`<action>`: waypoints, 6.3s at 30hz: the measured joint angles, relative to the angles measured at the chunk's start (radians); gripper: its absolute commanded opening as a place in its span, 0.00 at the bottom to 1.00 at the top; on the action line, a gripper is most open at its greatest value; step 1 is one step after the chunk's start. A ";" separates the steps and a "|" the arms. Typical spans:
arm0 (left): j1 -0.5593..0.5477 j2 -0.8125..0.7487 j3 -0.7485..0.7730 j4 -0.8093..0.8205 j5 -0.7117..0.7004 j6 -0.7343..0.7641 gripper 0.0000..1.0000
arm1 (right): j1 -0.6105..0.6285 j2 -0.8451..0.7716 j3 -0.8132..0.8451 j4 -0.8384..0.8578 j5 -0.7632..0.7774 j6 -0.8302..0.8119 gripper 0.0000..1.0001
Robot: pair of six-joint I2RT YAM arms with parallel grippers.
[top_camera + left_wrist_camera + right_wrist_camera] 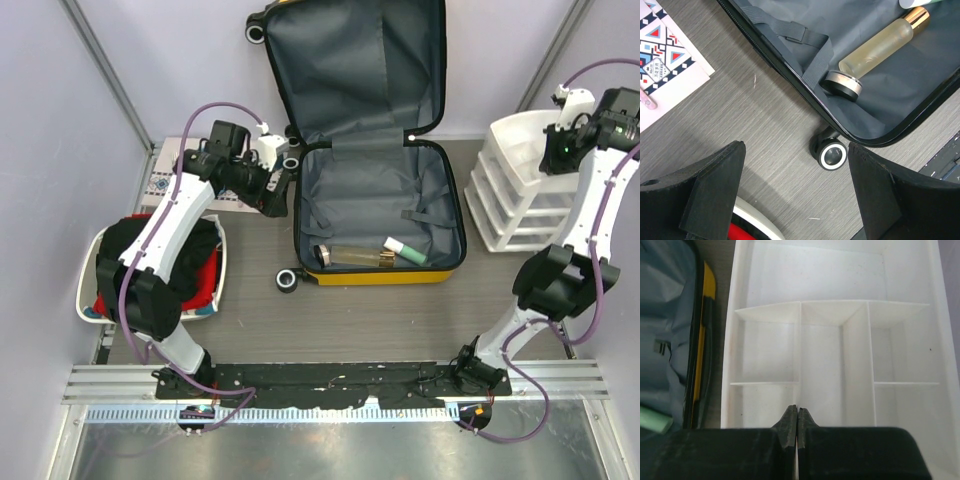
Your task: Open, take out, and arrange the luggage
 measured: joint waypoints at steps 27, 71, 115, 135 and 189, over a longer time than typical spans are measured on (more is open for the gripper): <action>-0.018 -0.001 -0.029 0.019 0.039 -0.010 0.88 | 0.101 -0.346 -0.128 -0.113 -0.069 -0.072 0.61; 0.122 -0.014 -0.058 0.043 0.126 -0.193 0.92 | 0.893 0.018 -0.777 0.374 0.285 0.013 0.48; 0.077 -0.029 -0.066 0.244 0.288 -0.219 1.00 | -0.022 -0.827 -0.727 0.652 0.389 0.481 0.01; 0.077 -0.001 -0.002 0.237 0.307 -0.236 1.00 | -0.060 -0.709 -0.866 0.893 0.550 0.541 0.01; 0.168 0.127 0.109 0.090 0.277 -0.056 1.00 | 0.799 -0.125 -0.573 0.161 -0.137 -0.185 0.70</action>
